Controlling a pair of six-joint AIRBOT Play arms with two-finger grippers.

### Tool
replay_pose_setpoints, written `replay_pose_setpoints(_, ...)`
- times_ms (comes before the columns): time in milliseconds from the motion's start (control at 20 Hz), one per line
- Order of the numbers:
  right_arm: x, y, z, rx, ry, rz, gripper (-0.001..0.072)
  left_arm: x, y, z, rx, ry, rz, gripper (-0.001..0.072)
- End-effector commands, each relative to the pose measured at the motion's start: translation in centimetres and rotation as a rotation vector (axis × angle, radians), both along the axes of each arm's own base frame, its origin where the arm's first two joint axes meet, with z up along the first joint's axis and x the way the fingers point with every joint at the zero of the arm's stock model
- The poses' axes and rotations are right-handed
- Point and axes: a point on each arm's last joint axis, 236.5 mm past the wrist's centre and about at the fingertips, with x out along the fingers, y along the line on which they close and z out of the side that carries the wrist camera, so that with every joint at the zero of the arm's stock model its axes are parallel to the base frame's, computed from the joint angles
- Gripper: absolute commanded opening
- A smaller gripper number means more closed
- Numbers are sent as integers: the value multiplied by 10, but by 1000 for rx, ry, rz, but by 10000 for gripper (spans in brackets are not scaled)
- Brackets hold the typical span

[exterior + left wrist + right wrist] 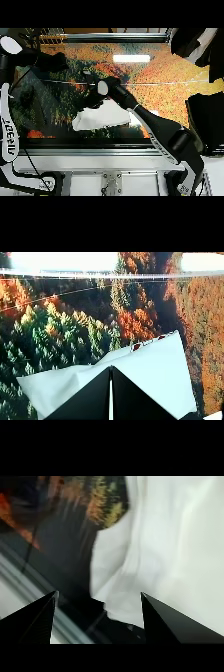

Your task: Fold the clothes and pants, and hang the long-sleeved shirts on hangers.

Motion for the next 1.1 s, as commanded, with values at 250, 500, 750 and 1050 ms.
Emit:
replay_pose_setpoints(250, 0, 10, 37, 117, -159, 122, 575, -17, 26, 26, -2, -93, 86, 7)
replay_pose_setpoints(500, 34, -167, -28, -141, 1, -66, 576, -79, -3, -31, 8, 14, 20, 7)
replay_pose_setpoints(750, 31, -292, -108, -118, 300, -384, 720, -107, -39, -53, 8, 2, -39, 7)
replay_pose_setpoints(1050, 43, -270, -135, 139, 385, -390, 720, -115, -60, -56, 6, -6, -83, 7)
